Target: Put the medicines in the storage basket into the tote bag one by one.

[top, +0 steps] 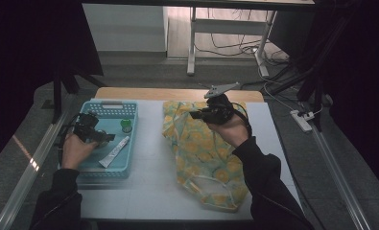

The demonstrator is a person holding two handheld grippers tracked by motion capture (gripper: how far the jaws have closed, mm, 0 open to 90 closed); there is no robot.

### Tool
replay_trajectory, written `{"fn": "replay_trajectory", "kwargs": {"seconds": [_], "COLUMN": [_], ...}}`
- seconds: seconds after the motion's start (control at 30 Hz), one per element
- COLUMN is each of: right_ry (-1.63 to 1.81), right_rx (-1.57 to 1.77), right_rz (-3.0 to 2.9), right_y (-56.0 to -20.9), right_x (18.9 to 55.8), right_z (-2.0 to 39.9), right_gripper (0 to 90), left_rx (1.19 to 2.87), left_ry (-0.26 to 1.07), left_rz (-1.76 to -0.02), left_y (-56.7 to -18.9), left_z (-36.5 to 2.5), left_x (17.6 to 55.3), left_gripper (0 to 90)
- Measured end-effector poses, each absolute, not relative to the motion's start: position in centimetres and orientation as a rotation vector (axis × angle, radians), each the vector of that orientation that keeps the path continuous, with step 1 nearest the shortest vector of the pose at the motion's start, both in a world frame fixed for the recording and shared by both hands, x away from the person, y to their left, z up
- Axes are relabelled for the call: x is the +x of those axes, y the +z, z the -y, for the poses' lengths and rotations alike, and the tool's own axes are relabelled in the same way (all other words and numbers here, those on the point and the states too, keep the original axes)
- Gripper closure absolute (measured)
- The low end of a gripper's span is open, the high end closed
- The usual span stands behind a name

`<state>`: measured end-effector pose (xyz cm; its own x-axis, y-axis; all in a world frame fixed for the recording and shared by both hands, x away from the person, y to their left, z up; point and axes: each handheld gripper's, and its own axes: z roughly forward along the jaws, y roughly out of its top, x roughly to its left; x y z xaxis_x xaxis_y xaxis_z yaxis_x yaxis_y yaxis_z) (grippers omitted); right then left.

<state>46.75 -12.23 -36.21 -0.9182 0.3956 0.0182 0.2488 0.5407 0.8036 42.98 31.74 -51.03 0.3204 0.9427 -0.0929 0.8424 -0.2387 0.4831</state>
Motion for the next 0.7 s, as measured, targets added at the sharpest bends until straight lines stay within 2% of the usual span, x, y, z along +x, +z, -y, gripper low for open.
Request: {"fn": "replay_trajectory", "kwargs": {"seconds": [0.27, 0.4, 0.7], "right_ry": [1.322, 1.32, 1.32], "right_rx": [0.552, 0.55, 0.542], "right_rz": [-2.611, -2.612, -2.621], "right_y": [-36.4, -36.4, -36.5], "right_x": [46.8, 46.8, 46.7], "right_z": [12.3, 12.3, 12.0], "right_gripper": [90.0, 90.0, 90.0], "left_rx": [2.152, 2.171, 2.254], "left_ry": [0.221, 0.302, 0.296], "left_rz": [-1.603, -1.653, -1.755], "left_y": [-51.2, -51.1, -51.9], "left_z": [-31.3, -31.4, -30.5], "left_x": [43.4, 43.4, 44.1], "left_gripper": [0.0, 0.0, 0.0]}}
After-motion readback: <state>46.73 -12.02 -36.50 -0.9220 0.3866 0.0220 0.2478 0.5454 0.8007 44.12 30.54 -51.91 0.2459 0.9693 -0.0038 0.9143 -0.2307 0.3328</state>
